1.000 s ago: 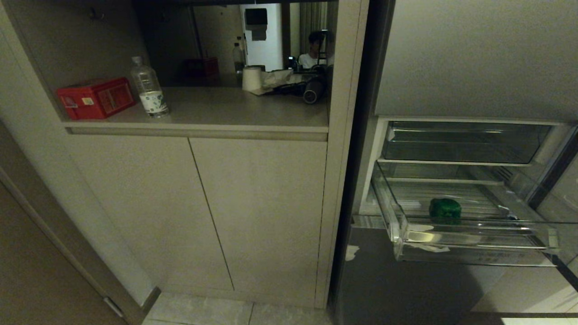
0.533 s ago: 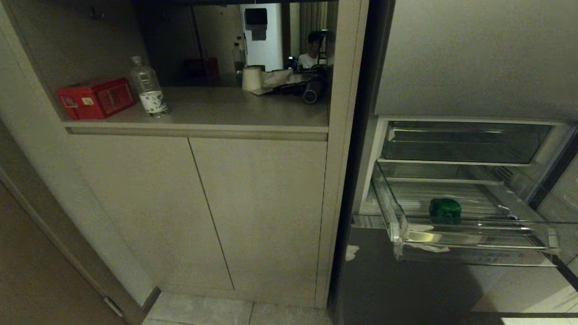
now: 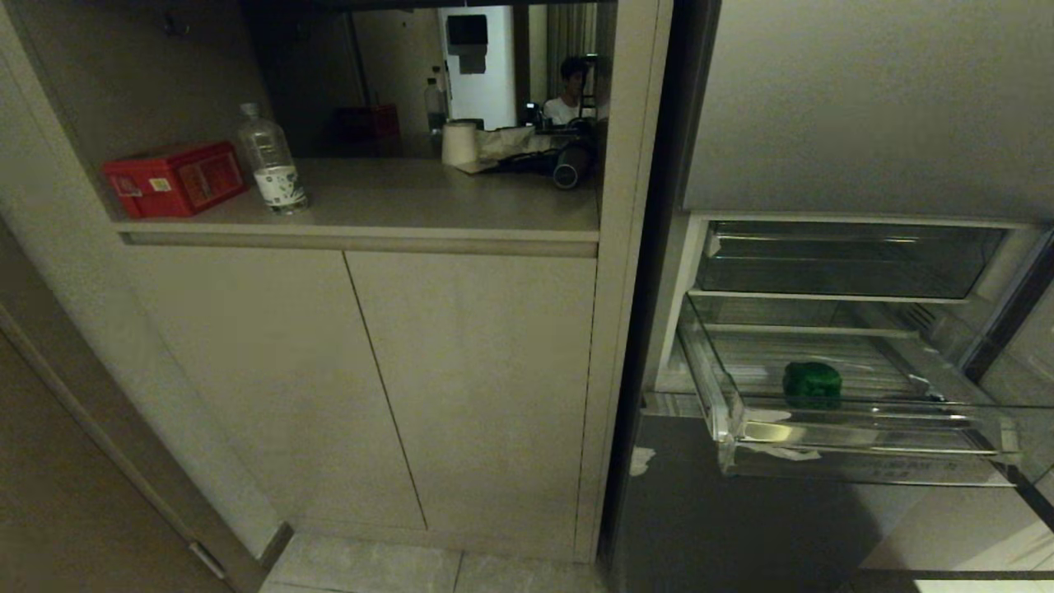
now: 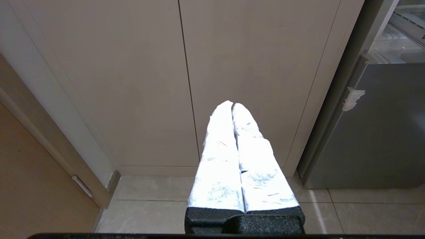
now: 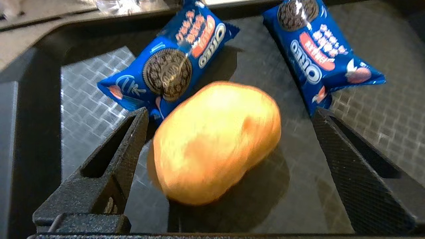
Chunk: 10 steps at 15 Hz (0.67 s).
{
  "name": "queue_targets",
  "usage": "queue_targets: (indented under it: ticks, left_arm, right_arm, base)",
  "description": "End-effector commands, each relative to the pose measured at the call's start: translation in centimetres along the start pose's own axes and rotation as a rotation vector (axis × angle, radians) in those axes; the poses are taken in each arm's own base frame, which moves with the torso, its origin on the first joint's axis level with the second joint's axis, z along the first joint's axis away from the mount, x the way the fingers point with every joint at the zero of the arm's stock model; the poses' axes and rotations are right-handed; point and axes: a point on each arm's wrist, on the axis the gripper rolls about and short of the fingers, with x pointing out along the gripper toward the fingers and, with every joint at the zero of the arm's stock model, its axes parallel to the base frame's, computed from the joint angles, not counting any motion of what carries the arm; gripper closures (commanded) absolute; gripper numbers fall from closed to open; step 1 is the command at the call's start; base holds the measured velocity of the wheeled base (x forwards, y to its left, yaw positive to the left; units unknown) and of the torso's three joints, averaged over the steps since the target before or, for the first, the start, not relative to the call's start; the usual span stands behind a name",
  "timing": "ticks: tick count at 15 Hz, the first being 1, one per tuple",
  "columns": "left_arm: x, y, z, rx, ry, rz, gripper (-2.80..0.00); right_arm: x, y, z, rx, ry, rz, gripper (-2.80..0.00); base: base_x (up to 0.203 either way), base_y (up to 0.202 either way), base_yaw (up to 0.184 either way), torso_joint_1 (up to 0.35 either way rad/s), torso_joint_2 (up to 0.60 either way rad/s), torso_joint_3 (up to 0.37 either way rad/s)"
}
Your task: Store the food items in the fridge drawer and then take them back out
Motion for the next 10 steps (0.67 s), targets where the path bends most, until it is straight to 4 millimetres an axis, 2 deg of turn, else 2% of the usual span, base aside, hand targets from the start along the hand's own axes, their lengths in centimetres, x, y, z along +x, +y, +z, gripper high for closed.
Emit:
queue_targets:
  ticks: [1,10]
  left_arm:
    - [0.0,0.0,0.0,0.0,0.0,0.001,0.0]
    - [0.0,0.0,0.0,0.0,0.001,0.0,0.0]
  right_arm:
    - [0.3,0.1,-0.4,-0.001,0.006,0.003,-2.8]
    - [1.5,0.1,-2.0,-0.02,0.007,0.021,-2.8]
  base:
    - [0.0,0.0,0.0,0.0,0.0,0.0]
    - [0.0,0.0,0.0,0.0,0.0,0.0]
